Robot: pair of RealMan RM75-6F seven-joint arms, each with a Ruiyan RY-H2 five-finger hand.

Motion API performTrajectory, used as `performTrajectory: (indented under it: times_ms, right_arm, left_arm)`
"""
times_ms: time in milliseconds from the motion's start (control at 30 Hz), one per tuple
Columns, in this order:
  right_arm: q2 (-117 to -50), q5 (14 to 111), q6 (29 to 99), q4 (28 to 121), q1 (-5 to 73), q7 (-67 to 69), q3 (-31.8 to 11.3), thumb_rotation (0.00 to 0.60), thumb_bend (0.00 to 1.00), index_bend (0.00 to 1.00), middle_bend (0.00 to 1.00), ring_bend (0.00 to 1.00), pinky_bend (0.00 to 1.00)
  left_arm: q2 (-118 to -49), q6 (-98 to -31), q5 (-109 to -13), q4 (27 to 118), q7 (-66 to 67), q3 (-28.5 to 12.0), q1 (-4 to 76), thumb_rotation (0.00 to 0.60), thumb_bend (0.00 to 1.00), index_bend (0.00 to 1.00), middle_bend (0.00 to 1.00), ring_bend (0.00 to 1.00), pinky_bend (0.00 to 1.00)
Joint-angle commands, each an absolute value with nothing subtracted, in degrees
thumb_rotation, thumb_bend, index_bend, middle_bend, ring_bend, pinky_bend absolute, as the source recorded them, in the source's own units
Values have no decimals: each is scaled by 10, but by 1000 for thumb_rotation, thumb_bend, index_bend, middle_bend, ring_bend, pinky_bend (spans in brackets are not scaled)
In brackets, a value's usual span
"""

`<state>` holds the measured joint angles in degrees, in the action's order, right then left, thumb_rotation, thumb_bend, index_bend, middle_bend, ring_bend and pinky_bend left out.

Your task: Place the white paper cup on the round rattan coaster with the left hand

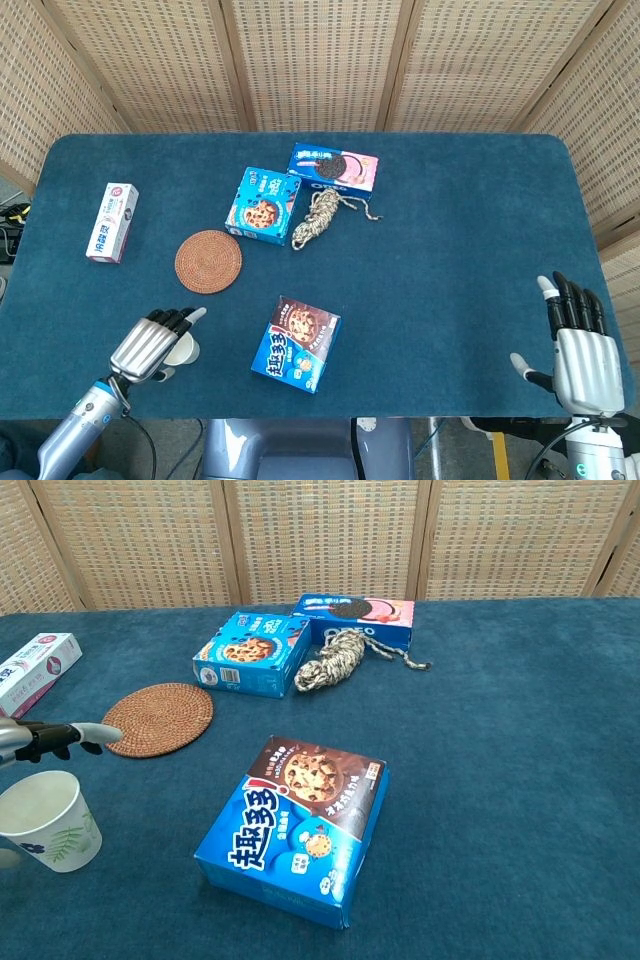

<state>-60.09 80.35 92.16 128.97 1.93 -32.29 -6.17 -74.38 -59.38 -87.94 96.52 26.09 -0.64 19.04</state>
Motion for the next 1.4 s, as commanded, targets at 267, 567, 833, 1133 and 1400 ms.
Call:
performTrajectory:
  times_ms: [267,567,833,1133,1400]
  right_arm:
    - [-602,794,916,1287,22,-320,-63,600,0,23,0,0,0]
    - [-605,788,915,1286,25,-323,-65,600,0,24,0,0,0]
    - [-606,779,913,1286,28,-325,-67,600,0,25,0,0,0]
    - [-605,757,909,1280,31,-318,-73,600,0,31,0,0,0]
    - [-612,740,902,1277,38,-327,-74,600,0,37,0,0,0]
  left_arm:
    - [-759,-580,-854,946,249,-11,211,600,0,281,544,536,426]
    - [-747,-581,-837,952,229,-16,220,600,0,326,563,554,428]
    - [-683,-536,-774,974,143,-84,272,600,0,325,545,540,428]
    - [-656,-436,-639,924,119,-146,354,600,0,309,526,524,427]
    - [-696,-357,-521,833,159,-147,436,600,0,285,504,481,428]
